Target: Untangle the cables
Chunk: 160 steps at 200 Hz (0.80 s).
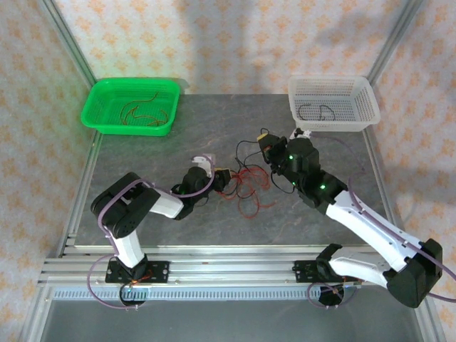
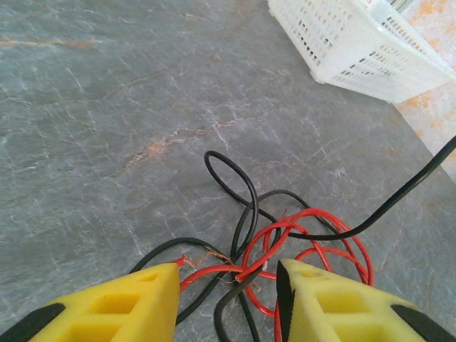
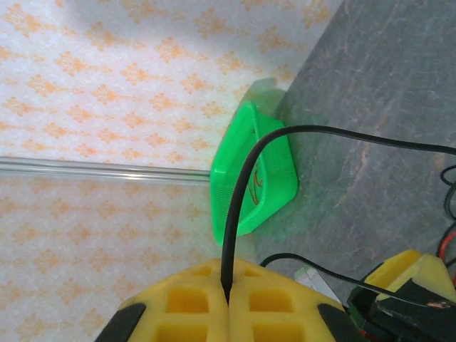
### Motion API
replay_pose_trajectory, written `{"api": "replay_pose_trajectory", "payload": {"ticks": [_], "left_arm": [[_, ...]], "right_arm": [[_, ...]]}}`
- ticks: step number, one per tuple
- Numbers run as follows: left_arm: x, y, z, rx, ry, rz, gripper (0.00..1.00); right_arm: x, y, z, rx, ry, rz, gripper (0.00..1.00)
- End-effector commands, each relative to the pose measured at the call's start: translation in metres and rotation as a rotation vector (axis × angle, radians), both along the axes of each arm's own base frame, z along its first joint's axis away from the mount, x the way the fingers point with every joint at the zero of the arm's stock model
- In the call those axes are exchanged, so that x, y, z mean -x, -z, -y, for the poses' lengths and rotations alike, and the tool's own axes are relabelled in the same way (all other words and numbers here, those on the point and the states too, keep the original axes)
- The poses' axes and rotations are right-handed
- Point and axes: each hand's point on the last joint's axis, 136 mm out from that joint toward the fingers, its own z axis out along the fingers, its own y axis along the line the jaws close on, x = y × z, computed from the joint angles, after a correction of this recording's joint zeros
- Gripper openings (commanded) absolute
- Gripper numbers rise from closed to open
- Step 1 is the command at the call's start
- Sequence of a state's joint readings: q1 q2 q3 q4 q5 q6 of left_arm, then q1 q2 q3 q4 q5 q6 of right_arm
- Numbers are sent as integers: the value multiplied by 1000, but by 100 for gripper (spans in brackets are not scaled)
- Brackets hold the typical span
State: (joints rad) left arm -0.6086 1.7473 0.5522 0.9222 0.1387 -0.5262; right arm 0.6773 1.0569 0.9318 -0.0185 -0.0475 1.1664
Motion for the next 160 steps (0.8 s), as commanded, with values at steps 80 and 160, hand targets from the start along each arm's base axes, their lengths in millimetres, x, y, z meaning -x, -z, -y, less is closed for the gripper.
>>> {"api": "replay_pose_trajectory", "payload": {"ticks": [80,160], "left_arm": [[6,-11,-10,-11,-32,-1,41],[7,3,-7,-8,-21,-32,40]], "right_arm": [[-10,-78,23,29,79,176,0],[-21,-145,27,22,57,303,0]]}}
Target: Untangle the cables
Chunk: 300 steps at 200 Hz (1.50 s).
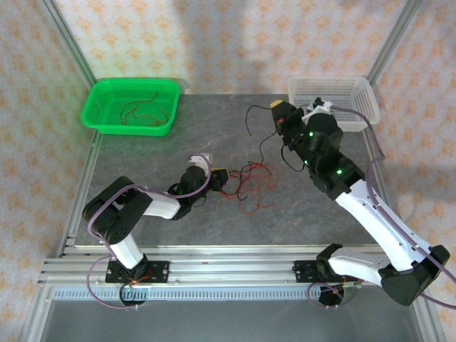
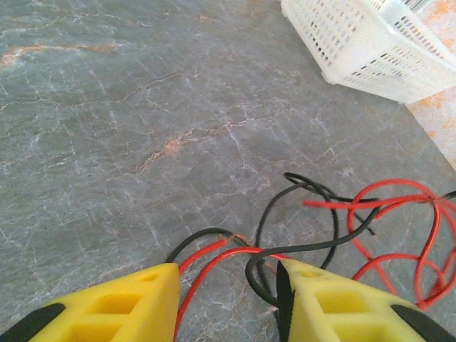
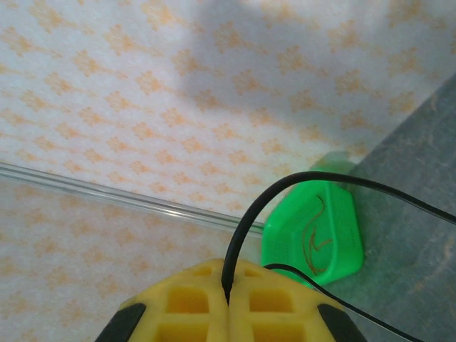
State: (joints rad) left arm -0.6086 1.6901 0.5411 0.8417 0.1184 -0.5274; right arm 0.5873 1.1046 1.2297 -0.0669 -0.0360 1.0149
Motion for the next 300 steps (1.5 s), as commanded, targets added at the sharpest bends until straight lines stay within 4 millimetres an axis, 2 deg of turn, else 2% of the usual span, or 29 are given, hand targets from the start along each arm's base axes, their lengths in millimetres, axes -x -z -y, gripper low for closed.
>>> {"api": "replay_pose_trajectory", "payload": {"ticks": [1,35,39,56,79,101,134,177,203,216,235,271,284,300], "left_arm": [[2,3,1,18,-2,-7,40],[5,-20,9,30,41,45,45],[6,-24,11,29,49,54,47],[12,-41,19,19,83,95,51],[20,-60,25,30,111,134,54],[26,-79,20,49,105,172,56],[32,-110,8,46,74,226,59],[44,-150,-13,68,27,297,62],[53,-170,-27,106,-5,340,71],[55,-174,-33,129,-24,338,83],[52,-168,-41,161,-38,287,99],[54,-156,-43,190,-10,220,99],[56,-156,-36,154,34,198,99],[53,-154,-39,108,20,173,99]], "right_arm": [[1,-30,-2,12,-25,70,0],[-1,-58,-10,10,-65,120,0],[-8,-53,-16,20,-72,107,0],[-11,-61,-22,21,-94,121,0],[-15,-70,-21,48,-73,138,0],[-23,-78,-15,88,-34,151,0],[-42,-92,4,173,36,168,0],[-94,-93,56,233,118,153,0],[-134,-82,88,283,148,124,0],[-154,-74,104,319,171,100,0],[-185,-58,129,367,197,58,0],[-239,-13,162,408,203,-20,0],[-256,7,173,427,214,-50,0],[-274,33,188,456,242,-98,0]]}}
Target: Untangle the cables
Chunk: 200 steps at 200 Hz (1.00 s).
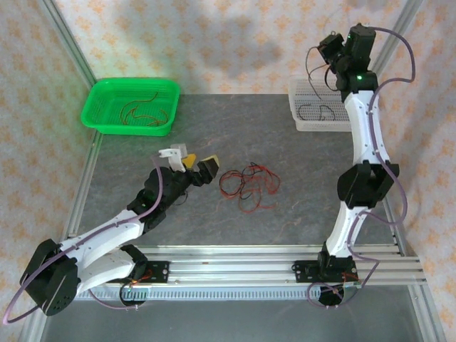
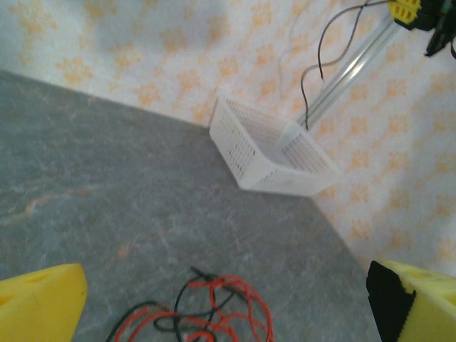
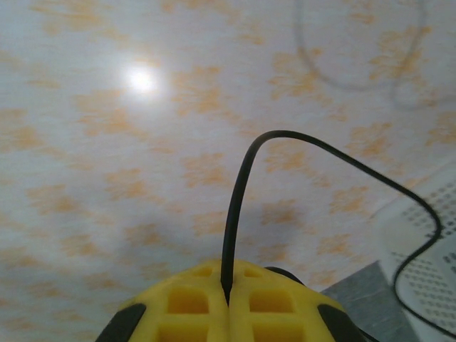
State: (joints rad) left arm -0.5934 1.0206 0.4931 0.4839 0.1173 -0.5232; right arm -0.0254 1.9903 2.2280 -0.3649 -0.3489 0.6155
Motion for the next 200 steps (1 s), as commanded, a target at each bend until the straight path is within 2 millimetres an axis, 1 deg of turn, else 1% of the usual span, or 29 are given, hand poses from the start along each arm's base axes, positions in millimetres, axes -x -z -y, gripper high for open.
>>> {"api": "replay_pose_trajectory", "payload": {"ticks": [1,21,31,47,61,90,126,145,161,177,200], "left_arm": [[2,-1,3,-43,33,-45,99],[4,-6,-3,-54,10,-38,99],[5,-10,-5,-47,8,-30,99],[9,-15,-6,-31,13,-21,99],[10,-16,-6,-30,19,-32,99],[13,-16,-3,-34,38,-56,99],[18,-19,-8,-32,31,-64,99],[19,-22,-12,-47,11,-74,99],[20,-23,-16,-61,-3,-83,99],[21,-23,-19,-67,-12,-89,98],[23,-23,-20,-65,-13,-96,96]], "right_arm": [[-17,22,13,57,-1,-37,0],[-35,58,29,91,40,-97,0],[-42,79,35,107,52,-132,0],[-50,107,44,132,72,-186,0],[-56,134,51,141,79,-235,0],[-60,183,67,142,111,-341,0],[-51,234,90,120,180,-484,0],[-46,253,101,76,202,-537,9],[-41,261,110,51,223,-570,19],[-36,264,117,50,244,-593,30],[-29,262,125,79,268,-618,47]]}}
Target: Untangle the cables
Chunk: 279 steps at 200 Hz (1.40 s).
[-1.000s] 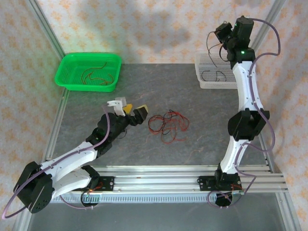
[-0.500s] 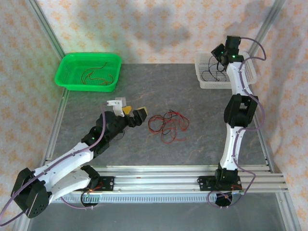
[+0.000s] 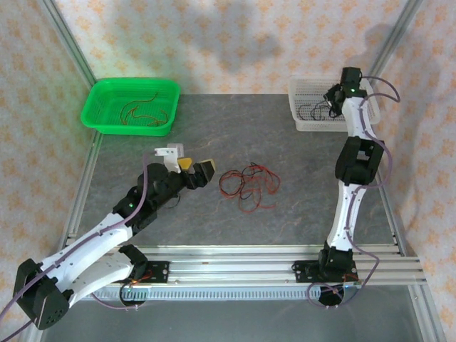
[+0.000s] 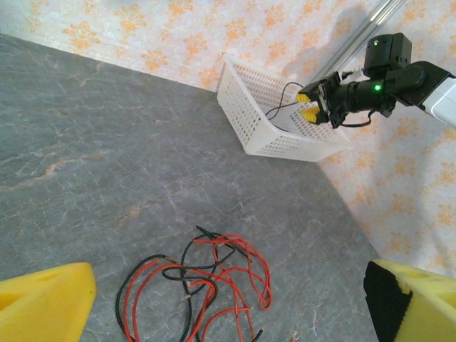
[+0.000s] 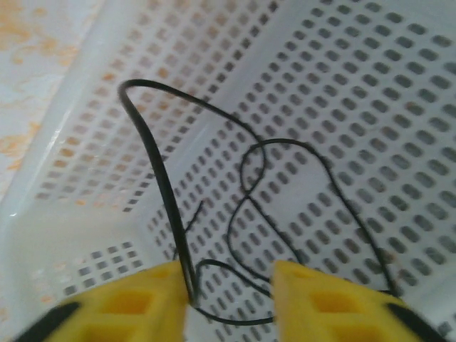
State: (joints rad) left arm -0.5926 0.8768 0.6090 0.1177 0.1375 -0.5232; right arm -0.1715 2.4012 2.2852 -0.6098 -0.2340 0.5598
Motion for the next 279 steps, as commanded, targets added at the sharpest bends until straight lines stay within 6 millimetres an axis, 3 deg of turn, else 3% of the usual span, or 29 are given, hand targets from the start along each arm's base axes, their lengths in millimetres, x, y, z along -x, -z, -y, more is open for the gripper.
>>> {"api": "replay_pose_trajectory", "payload": {"ticks": [1,56,104,138,187,221,248,279], "left_arm": [[0,-7,-9,-10,-32,-4,97],[3,-2,-10,-8,-34,-44,96],[3,6,-11,-13,-44,-94,95],[2,25,-10,-47,-52,-157,91],[0,69,-1,-69,-44,-322,80],[2,100,11,-99,0,-435,70],[5,120,23,-137,41,-503,65],[3,140,39,-201,66,-542,58]], "right_arm": [[7,-13,12,44,40,-22,47],[20,-32,22,130,46,-50,71],[33,-75,27,200,49,-11,73],[51,-112,21,207,27,35,72],[100,-160,-2,183,-16,161,70],[138,-184,-30,220,-58,223,68],[165,-186,-59,226,-114,252,67],[194,-173,-80,193,-159,265,65]]}}
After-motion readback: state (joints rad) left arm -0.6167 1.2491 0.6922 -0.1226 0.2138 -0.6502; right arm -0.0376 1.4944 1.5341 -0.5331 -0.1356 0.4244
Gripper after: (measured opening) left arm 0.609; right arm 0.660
